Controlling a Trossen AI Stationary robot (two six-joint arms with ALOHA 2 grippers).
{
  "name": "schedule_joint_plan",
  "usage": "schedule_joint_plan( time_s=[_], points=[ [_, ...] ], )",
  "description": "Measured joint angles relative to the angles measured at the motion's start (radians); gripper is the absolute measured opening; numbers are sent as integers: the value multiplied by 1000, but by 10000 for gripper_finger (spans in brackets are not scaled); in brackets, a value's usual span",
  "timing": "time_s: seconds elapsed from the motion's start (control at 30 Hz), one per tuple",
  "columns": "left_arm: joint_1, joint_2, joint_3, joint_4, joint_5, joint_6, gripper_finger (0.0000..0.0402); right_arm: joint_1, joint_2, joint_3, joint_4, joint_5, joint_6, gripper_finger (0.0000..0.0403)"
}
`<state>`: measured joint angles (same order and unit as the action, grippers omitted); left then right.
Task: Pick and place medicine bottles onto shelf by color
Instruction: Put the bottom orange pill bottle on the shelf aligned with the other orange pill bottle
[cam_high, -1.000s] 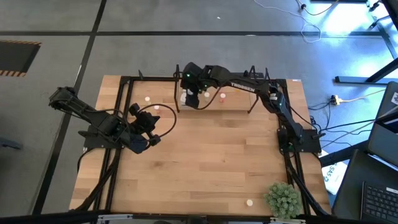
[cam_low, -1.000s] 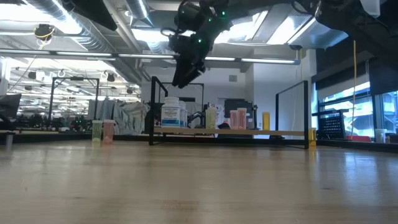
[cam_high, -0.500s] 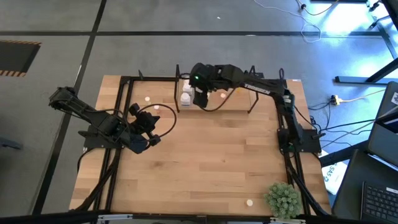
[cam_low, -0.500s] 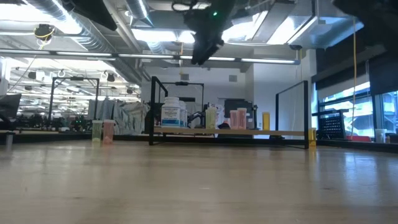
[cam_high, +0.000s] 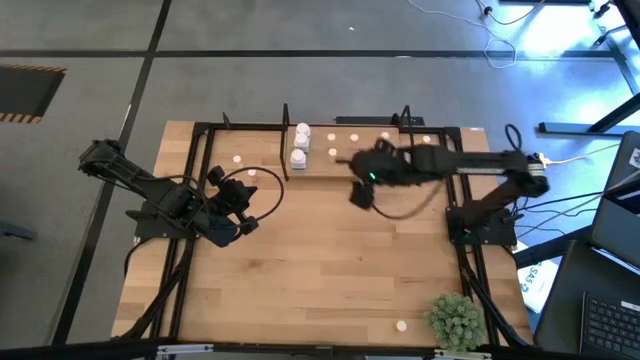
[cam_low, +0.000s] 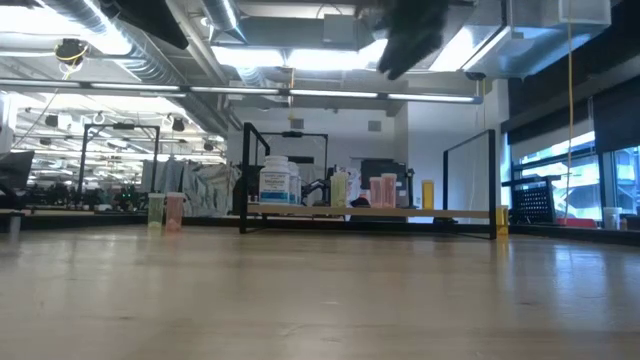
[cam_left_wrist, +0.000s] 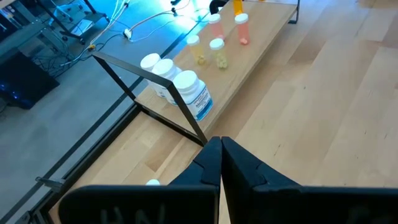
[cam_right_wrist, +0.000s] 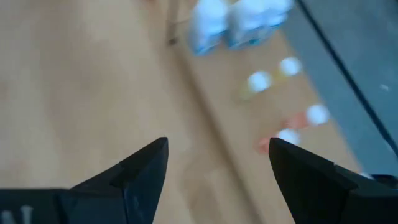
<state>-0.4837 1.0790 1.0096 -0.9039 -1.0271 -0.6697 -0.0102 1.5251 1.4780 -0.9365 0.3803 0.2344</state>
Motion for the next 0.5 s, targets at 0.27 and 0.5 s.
schedule_joint_plan(
  time_s=[0.27, 0.5],
  points=[
    [0, 0, 0, 0, 0, 0, 0, 207, -101, -151, -36, -44, 27, 278],
    [0, 0, 0, 0, 0, 0, 0, 321, -98, -162, -125, -111, 102, 278]
  ],
)
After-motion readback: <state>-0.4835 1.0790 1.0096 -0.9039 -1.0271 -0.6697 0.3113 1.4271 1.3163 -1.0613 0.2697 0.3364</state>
